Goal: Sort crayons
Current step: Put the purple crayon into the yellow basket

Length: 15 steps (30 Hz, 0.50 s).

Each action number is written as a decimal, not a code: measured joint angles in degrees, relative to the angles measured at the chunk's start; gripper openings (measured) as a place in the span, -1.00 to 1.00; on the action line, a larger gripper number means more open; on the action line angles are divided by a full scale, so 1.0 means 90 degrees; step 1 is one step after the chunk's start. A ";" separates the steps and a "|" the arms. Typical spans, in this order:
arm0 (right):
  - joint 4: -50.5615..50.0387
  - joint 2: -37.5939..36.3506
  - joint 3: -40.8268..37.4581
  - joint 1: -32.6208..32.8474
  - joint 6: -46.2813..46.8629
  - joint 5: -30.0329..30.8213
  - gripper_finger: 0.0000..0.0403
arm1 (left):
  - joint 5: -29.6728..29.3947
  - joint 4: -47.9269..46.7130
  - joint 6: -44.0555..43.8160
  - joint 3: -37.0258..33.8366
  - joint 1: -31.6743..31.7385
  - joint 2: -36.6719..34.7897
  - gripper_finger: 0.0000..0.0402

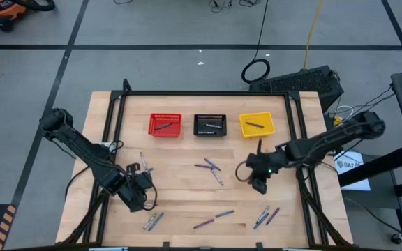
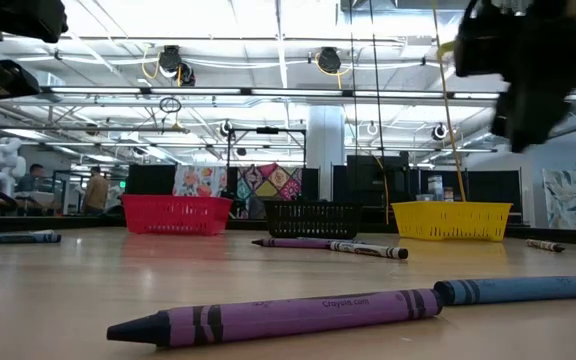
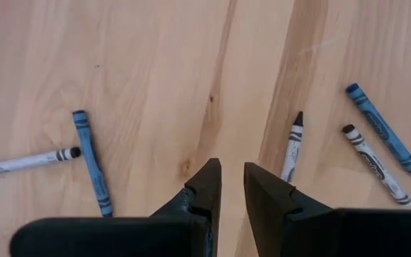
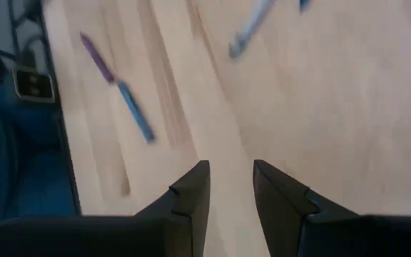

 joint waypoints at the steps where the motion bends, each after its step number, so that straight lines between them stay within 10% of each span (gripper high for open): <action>1: -0.0100 0.0002 0.0000 0.0112 0.0214 -0.0004 -0.53 | -0.0056 -0.0002 0.0000 0.0000 0.0000 0.0000 -0.70; 15: -0.1051 -0.0001 -0.0005 0.1601 0.2451 0.0007 -0.53 | -0.0394 -0.0027 0.0299 0.0002 0.0029 0.0000 -0.70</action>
